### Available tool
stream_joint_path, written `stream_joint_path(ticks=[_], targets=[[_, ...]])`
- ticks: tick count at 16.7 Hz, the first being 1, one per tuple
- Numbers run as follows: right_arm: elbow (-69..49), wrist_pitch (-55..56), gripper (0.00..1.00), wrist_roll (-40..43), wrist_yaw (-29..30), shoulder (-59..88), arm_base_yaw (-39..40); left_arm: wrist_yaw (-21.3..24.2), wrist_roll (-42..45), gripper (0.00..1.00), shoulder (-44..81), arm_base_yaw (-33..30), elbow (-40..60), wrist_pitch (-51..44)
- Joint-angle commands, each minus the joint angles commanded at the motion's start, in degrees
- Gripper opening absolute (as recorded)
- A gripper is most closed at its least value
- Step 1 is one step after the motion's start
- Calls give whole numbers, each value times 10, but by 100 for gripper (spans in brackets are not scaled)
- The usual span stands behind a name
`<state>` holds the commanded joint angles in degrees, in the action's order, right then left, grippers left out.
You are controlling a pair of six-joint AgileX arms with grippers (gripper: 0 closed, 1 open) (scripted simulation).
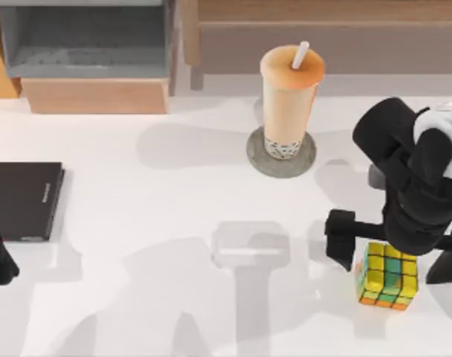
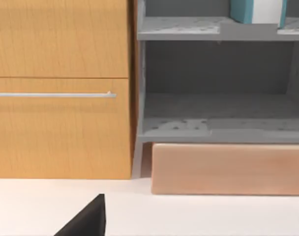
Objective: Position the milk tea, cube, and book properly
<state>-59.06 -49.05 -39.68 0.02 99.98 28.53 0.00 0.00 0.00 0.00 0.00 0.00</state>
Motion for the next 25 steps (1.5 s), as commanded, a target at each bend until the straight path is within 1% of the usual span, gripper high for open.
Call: stream_joint_path(ticks=[4, 17, 18, 25], targets=[[1, 1, 100, 0, 0, 0, 0, 0, 0, 100, 0, 0, 0, 0], [1, 1, 2, 0, 0, 0, 0, 0, 0, 100, 0, 0, 0, 0], [1, 1, 0, 0, 0, 0, 0, 0, 0, 100, 0, 0, 0, 0], [1, 1, 0, 0, 0, 0, 0, 0, 0, 100, 0, 0, 0, 0]])
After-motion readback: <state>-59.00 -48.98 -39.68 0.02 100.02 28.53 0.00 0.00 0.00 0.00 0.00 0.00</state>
